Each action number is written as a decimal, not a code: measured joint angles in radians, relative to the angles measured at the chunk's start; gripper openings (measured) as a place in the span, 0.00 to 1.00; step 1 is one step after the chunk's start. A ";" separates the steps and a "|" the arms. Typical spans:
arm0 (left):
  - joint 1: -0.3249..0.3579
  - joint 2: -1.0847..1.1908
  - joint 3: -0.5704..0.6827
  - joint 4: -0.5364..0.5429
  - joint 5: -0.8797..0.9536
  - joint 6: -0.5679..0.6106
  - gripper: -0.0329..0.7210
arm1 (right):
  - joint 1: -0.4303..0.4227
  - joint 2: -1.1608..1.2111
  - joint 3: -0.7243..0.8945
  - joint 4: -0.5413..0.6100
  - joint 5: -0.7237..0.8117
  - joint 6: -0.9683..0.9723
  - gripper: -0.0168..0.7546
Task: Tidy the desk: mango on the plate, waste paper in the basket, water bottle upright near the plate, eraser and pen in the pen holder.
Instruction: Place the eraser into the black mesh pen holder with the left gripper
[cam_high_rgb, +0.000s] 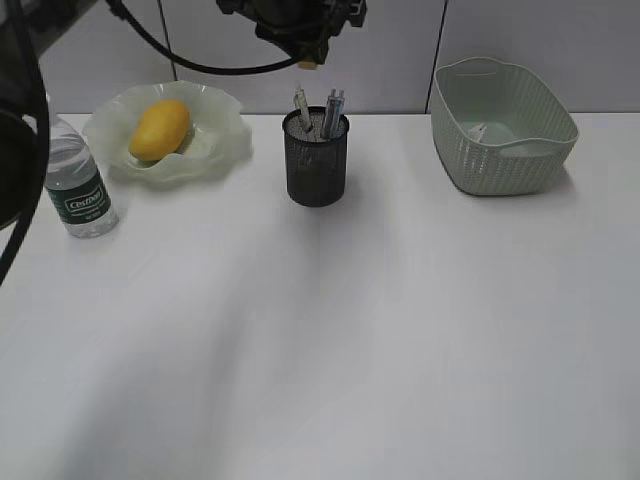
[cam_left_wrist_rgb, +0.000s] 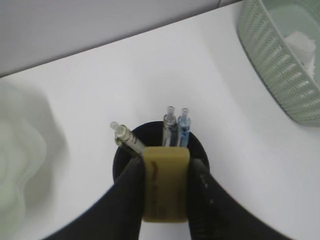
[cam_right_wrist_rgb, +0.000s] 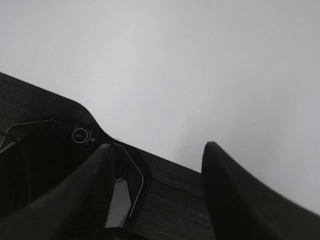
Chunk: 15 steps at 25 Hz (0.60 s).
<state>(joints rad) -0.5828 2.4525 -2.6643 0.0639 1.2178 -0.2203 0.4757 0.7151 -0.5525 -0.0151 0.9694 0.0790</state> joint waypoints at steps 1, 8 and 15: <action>0.007 0.005 0.000 0.000 0.000 0.000 0.31 | 0.000 0.000 0.000 0.000 0.000 0.000 0.60; 0.025 0.069 0.000 -0.036 0.002 0.000 0.31 | 0.000 0.000 0.000 0.000 0.000 0.000 0.60; 0.025 0.121 0.000 -0.052 0.006 0.000 0.31 | 0.000 0.000 0.000 -0.001 -0.004 0.007 0.60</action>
<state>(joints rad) -0.5573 2.5737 -2.6647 0.0120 1.2241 -0.2203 0.4757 0.7151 -0.5525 -0.0160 0.9653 0.0865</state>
